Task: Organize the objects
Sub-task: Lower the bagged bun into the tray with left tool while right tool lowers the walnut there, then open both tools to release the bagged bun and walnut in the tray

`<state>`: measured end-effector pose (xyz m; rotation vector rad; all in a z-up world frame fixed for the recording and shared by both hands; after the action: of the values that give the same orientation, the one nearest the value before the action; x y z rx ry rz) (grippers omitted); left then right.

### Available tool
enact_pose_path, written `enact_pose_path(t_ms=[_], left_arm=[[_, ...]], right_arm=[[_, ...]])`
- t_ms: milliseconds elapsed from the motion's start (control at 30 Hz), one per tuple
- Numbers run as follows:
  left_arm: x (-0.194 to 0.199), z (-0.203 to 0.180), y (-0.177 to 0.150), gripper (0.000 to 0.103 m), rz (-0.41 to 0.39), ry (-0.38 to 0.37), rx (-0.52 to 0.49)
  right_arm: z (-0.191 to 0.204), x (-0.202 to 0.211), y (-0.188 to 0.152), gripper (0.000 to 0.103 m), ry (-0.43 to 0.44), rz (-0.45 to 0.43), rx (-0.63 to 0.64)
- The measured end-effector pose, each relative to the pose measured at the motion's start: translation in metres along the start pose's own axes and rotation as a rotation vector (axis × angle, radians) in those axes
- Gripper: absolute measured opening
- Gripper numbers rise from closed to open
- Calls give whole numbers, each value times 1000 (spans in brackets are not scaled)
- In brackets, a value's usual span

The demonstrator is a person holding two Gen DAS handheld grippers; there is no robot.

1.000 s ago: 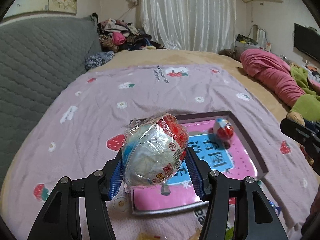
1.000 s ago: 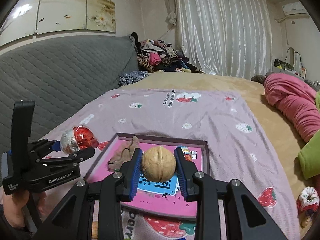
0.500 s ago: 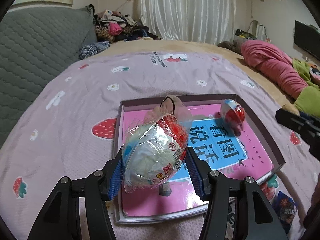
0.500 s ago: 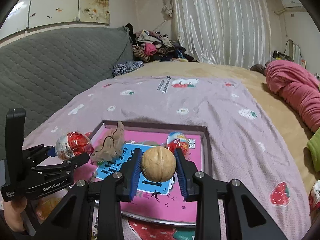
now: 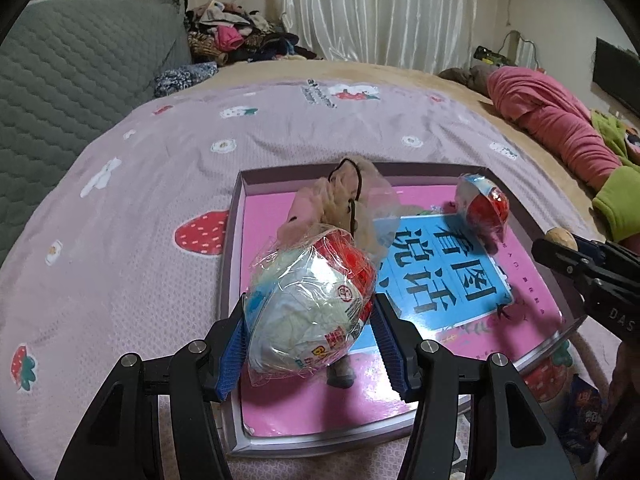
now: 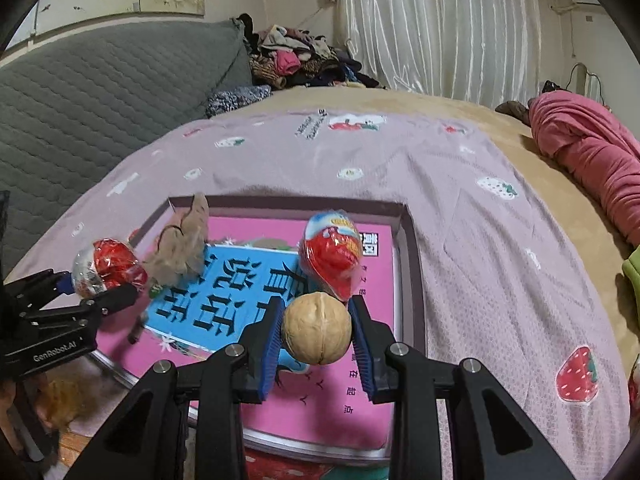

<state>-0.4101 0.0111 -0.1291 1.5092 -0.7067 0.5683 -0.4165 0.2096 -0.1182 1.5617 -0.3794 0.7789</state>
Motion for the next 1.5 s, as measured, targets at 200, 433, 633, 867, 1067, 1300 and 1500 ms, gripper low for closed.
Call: enact_pose_path(t_ms=[200, 433, 633, 867, 1067, 1300, 1500], left_arm=[[-5, -2, -5, 59, 28, 1, -10], [-16, -3, -10, 59, 78, -18, -5], [-24, -3, -16, 60, 118, -29, 5], [-28, -5, -18, 60, 139, -34, 2], [-28, -5, -18, 60, 144, -32, 1], [-26, -3, -17, 73, 146, -24, 4], [-22, -1, -16, 75, 143, 1, -13]], right_arm=[[1, -7, -5, 33, -3, 40, 10], [-1, -15, -11, 33, -16, 84, 8], [-1, -24, -17, 33, -30, 126, 12], [-3, -31, -21, 33, -37, 164, 16], [-3, -32, -22, 34, -34, 169, 22], [-2, -31, -22, 43, -33, 176, 28], [0, -27, -20, 49, -39, 173, 35]])
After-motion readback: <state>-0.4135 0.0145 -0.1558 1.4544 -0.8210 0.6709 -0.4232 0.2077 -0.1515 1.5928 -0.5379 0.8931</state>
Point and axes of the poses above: each gripper's, at about its wrist camera, not at the fingertips, and x roughly against the way its jaws point, z to its left, y to its top, the point moved 7 cm from there along -x, roughly the way its jaws point, and after that the axes turned 3 degrees about x, right-handed, at the moved point
